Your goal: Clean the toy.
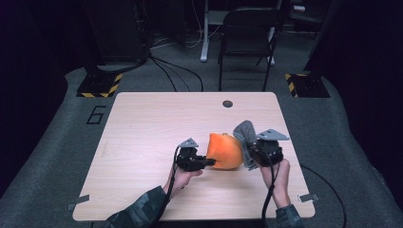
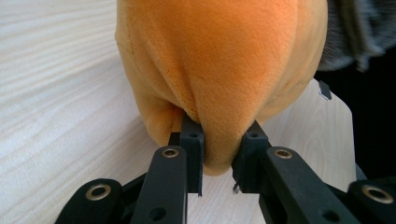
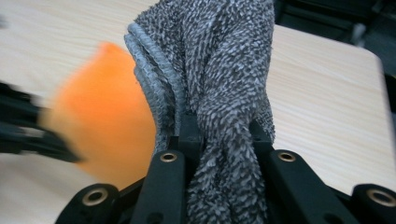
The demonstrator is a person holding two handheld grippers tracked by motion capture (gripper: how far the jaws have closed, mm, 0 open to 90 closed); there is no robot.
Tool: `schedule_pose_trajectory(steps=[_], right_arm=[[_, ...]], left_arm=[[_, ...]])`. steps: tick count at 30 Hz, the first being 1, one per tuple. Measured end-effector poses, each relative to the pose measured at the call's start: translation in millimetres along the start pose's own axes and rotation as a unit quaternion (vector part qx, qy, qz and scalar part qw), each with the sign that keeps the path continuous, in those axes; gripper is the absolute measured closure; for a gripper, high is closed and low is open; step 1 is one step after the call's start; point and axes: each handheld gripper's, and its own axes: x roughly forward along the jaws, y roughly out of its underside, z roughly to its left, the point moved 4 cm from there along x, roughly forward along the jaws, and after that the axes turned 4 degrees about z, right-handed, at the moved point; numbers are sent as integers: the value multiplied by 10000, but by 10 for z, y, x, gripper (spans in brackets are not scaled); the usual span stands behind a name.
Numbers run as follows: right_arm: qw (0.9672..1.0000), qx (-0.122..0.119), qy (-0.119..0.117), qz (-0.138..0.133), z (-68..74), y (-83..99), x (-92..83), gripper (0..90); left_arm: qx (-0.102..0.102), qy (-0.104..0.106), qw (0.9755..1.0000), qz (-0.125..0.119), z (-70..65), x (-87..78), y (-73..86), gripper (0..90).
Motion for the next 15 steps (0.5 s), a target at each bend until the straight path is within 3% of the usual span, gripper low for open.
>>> schedule_pose_trajectory(steps=[1, 5, 7, 9, 11, 15], right_arm=[[9999, -115, -77, -35, 105, -36, 6, 748], [9981, -522, -323, -90, 511, -130, 73, 746], [9974, -632, -356, 29, 630, -118, 178, 745], [9971, -665, -313, 215, 685, -50, 322, 743], [9964, -800, -103, 260, 667, 6, 418, 743], [9969, -735, -15, 265, 564, 23, 432, 742]], left_arm=[[-115, -22, 9999, -22, -1, 8, 10, 763], [-116, -62, 9999, 59, 14, 44, 50, 757], [-130, -45, 9999, 59, 8, 64, 68, 757], [18, -117, 9999, 105, 7, 79, 85, 757], [65, -116, 9999, 111, 8, 94, 91, 757], [151, -113, 9998, 119, 13, 93, 85, 757]])
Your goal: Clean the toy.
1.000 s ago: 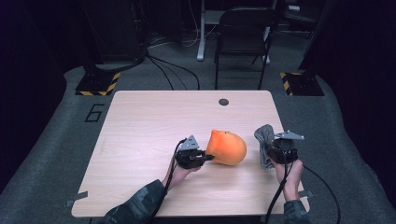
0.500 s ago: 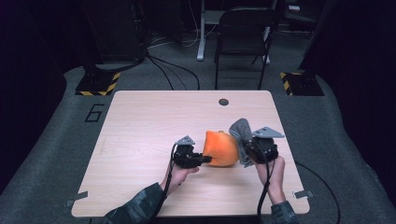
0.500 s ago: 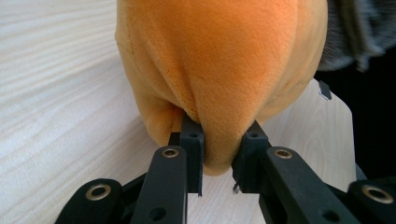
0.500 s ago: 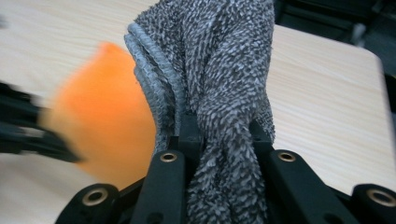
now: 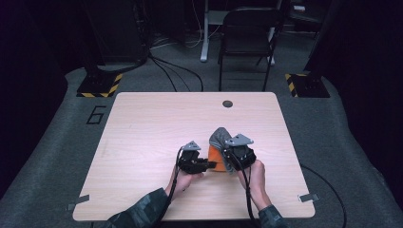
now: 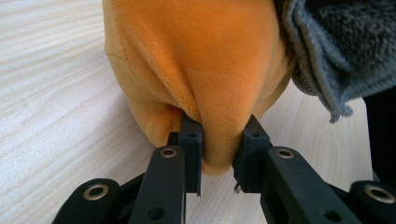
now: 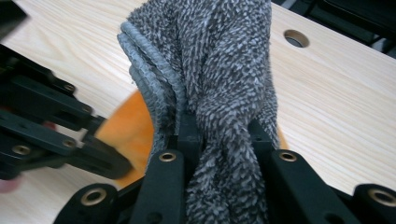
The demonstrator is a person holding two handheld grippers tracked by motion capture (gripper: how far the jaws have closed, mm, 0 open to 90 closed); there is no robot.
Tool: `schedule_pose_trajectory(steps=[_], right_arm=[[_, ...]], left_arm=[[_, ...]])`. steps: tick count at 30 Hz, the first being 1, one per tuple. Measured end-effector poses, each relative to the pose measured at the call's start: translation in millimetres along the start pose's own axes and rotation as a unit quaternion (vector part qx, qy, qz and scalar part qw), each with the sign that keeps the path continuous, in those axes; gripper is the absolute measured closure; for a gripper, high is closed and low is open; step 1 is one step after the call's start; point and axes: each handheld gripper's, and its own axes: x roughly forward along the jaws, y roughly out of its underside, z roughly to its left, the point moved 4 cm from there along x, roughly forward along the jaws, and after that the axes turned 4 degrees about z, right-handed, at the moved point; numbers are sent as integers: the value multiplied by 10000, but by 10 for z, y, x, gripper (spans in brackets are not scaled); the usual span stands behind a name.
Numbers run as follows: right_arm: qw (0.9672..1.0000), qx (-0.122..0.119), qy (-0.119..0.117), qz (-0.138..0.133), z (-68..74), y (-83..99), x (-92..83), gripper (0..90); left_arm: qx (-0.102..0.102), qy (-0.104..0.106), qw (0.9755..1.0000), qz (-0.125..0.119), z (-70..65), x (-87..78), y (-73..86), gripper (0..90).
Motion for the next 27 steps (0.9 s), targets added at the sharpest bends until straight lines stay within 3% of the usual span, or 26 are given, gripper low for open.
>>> schedule_pose_trajectory(steps=[5, 11, 14, 22, 27], right_arm=[[9998, 107, 161, 98, -175, 80, -5, 741], [9974, 534, 342, 350, -482, 270, 72, 740], [9956, 765, 323, 432, -589, 357, 145, 741], [9906, 900, 548, 868, -728, 544, 351, 741], [9864, 971, 543, 1214, -805, 667, 475, 740]], left_arm=[[3, 42, 10000, -2, 2, 8, 7, 755], [93, 105, 9999, -33, 1, 19, 12, 746], [110, 100, 9999, -45, 0, 21, 12, 745], [84, 128, 9999, -23, 10, 15, 14, 745], [60, 128, 9999, -81, 24, 10, 7, 744]])
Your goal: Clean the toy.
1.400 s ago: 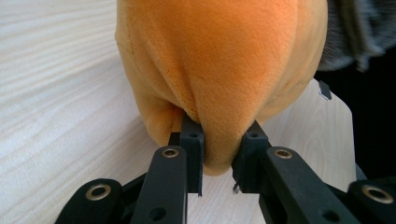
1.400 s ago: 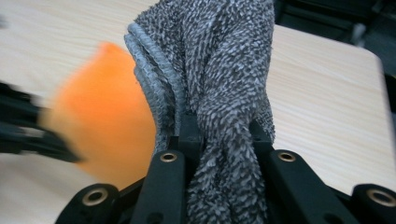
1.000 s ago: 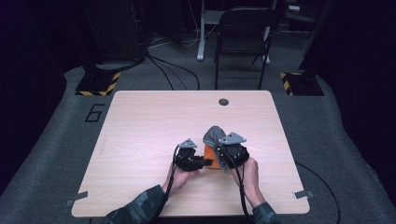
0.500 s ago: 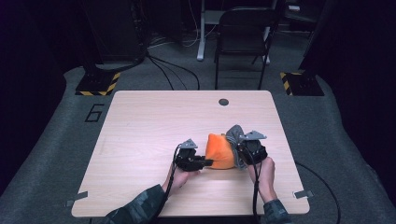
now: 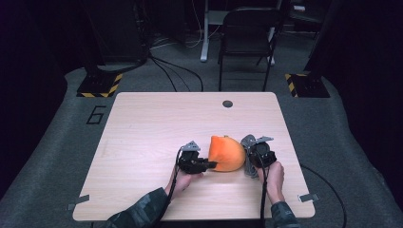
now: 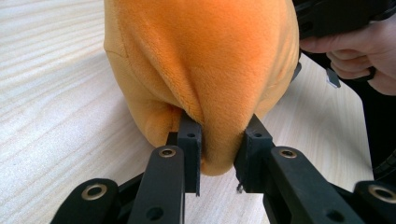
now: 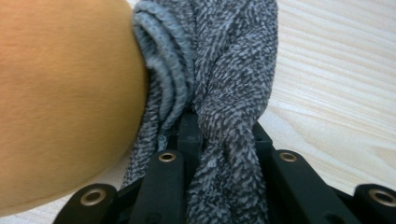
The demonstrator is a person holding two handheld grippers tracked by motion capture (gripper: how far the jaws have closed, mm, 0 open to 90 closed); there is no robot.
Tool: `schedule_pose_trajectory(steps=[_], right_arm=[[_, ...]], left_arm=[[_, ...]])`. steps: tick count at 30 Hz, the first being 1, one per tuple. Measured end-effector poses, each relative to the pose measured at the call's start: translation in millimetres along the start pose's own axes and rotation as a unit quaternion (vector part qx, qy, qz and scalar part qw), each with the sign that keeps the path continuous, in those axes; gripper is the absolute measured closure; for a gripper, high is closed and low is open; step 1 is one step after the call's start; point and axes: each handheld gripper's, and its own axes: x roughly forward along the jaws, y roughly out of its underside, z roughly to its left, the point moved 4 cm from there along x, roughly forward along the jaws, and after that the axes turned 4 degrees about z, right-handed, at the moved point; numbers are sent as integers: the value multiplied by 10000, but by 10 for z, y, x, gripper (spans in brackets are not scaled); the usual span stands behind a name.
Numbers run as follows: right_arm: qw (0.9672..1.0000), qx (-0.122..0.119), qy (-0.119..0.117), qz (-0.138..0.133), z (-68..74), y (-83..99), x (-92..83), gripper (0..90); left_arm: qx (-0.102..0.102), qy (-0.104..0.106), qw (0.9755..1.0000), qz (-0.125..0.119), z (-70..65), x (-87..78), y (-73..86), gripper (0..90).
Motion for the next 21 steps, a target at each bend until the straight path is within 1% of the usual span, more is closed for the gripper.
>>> schedule_pose_trajectory(steps=[2, 3, 4, 6, 7, 8, 9, 10, 11, 12, 14, 15, 16, 18, 19, 20, 21], right_arm=[[10000, 43, -2, -79, -25, -24, -50, 741], [9998, 92, -36, -200, -33, -60, -138, 741], [9993, 120, -77, -356, -37, -98, -229, 742], [9973, 118, -204, -691, -9, -179, -446, 742], [9960, 85, -276, -845, 29, -219, -562, 741], [9942, -33, -358, -1018, 84, -255, -667, 741], [9927, -115, -401, -1133, 159, -287, -762, 741], [9898, -236, -554, -1293, 267, -321, -858, 741], [9879, -308, -642, -1377, 338, -341, -899, 741], [9861, -449, -725, -1427, 454, -360, -950, 741], [9830, -612, -876, -1496, 612, -375, -979, 741], [9824, -696, -905, -1481, 698, -374, -975, 740], [9819, -863, -869, -1442, 764, -373, -950, 740], [9832, -958, -837, -1309, 852, -352, -844, 740], [9840, -1003, -784, -1245, 858, -340, -794, 739], [9850, -1034, -650, -1220, 856, -323, -733, 739], [9855, -1049, -571, -1205, 841, -317, -711, 738]], left_arm=[[-15, 2, 10000, -17, 0, 0, -1, 744], [-38, 12, 10000, -12, -1, -1, 1, 744], [-20, 7, 10000, -13, 1, -1, 0, 744], [36, -20, 10000, -7, 2, 1, -2, 744], [59, -26, 10000, -2, 1, 1, -2, 744], [62, -35, 10000, -7, 0, 2, -2, 744], [62, -35, 10000, -7, 0, 2, -2, 744], [91, -44, 9999, 2, 3, 2, -3, 745], [38, -53, 10000, -22, -6, 4, -3, 744], [94, -60, 9999, -3, 1, 2, -3, 744], [130, -65, 9999, 15, 2, -1, -2, 744], [118, -62, 9999, 0, -2, 2, -2, 744], [94, -65, 9999, -22, -6, 4, -3, 744], [112, -59, 9999, 12, -4, 4, 2, 744], [150, -93, 9998, 28, 1, 7, 4, 744], [146, -85, 9999, 28, 3, 11, 5, 743], [149, -86, 9998, 25, 3, 13, 4, 743]])
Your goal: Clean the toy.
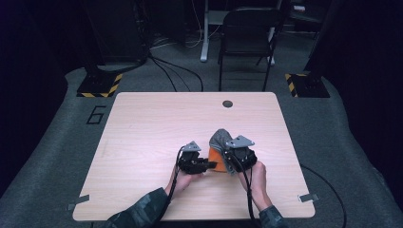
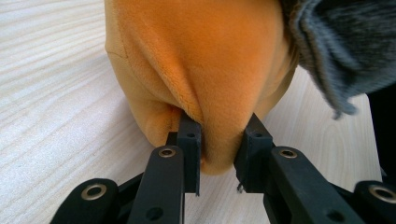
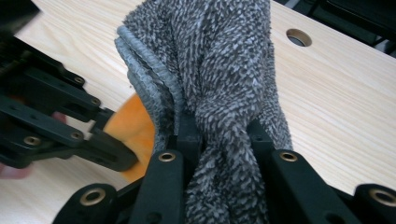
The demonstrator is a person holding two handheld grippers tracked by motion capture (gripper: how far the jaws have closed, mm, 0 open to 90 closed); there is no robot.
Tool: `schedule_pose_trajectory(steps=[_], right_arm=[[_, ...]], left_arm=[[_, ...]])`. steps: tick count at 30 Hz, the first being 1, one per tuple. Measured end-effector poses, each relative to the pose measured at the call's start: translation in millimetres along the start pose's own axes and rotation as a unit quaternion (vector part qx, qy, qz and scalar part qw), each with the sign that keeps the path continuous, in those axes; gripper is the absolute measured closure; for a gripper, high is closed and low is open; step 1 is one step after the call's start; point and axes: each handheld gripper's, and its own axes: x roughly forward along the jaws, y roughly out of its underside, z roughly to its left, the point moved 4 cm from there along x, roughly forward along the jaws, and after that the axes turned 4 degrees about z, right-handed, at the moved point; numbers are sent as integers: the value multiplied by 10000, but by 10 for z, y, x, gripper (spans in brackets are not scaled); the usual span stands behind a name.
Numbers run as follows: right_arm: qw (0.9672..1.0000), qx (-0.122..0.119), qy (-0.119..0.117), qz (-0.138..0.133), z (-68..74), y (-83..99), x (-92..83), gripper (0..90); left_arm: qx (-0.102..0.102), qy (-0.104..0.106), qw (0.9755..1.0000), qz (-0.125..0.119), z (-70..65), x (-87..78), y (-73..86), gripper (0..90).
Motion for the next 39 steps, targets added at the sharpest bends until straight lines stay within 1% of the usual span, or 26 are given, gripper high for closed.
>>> schedule_pose_trajectory(steps=[2, 4, 5, 6, 7, 11, 12, 13, 15, 17, 18, 19, 20, 21, 22, 23, 27, 28, 29, 31, 32, 33, 35, 39], right_arm=[[10000, 31, 12, 35, -43, 7, -10, 737], [9999, 35, 147, 69, -98, 34, -18, 737], [9999, 82, 125, 64, -123, 46, -12, 736], [9998, 136, 111, 96, -172, 67, -7, 735], [9996, 192, 152, 122, -207, 81, -2, 735], [9990, 343, 186, 226, -316, 141, 17, 735], [9986, 405, 208, 261, -350, 164, 27, 734], [9985, 403, 225, 280, -381, 183, 39, 734], [9975, 506, 312, 374, -429, 220, 61, 734], [9968, 521, 428, 427, -481, 261, 101, 735], [9958, 602, 456, 521, -516, 297, 127, 735], [9955, 626, 459, 552, -543, 320, 150, 735], [9942, 693, 502, 651, -586, 365, 187, 735], [9937, 713, 510, 702, -612, 395, 216, 735], [9922, 793, 524, 805, -645, 446, 263, 735], [9914, 836, 493, 879, -665, 483, 298, 735], [9890, 851, 512, 1093, -714, 583, 433, 736], [9884, 894, 480, 1132, -712, 598, 458, 736], [9886, 856, 468, 1150, -720, 608, 483, 736], [9874, 887, 423, 1242, -718, 635, 520, 736], [9871, 857, 424, 1287, -728, 654, 545, 735], [9852, 922, 391, 1393, -720, 673, 559, 735], [9852, 923, 312, 1410, -730, 698, 595, 734], [9843, 969, 307, 1444, -738, 688, 570, 734]], left_arm=[[3, 3, 10000, 11, -3, -2, -1, 742], [6, 4, 10000, -2, 3, 1, 1, 743], [-23, 9, 10000, -14, -4, 3, 1, 742], [-3, 15, 10000, 24, -5, -1, 4, 742], [-23, 12, 10000, 5, -8, 2, 3, 742], [13, 8, 10000, 9, 2, 2, 1, 742], [-14, 18, 10000, 14, -2, 2, 3, 742], [-31, 16, 10000, 9, -3, 3, 4, 742], [-27, 15, 10000, 13, -1, 3, 6, 742], [-25, 16, 10000, 9, 2, 3, 7, 742], [-28, 18, 10000, 8, 1, 3, 7, 742], [-21, 16, 10000, 10, 2, 4, 8, 742], [-19, 17, 10000, 10, 4, 4, 8, 742], [-22, 26, 10000, 13, 5, 4, 9, 742], [-13, 23, 10000, 18, 6, 4, 10, 742], [-18, 13, 10000, 5, 5, 5, 10, 742], [-12, 20, 10000, -9, 8, 5, 12, 742], [-9, 18, 10000, -10, 9, 6, 12, 742], [-2, 24, 10000, -4, 7, 5, 14, 741], [-3, 21, 10000, -9, 5, 6, 15, 741], [-1, 22, 10000, -9, 5, 6, 16, 741], [1, 25, 10000, -8, 4, 6, 17, 741], [-8, 20, 10000, 3, 2, 4, 19, 740], [-13, 11, 10000, 9, -1, 1, 22, 739]])
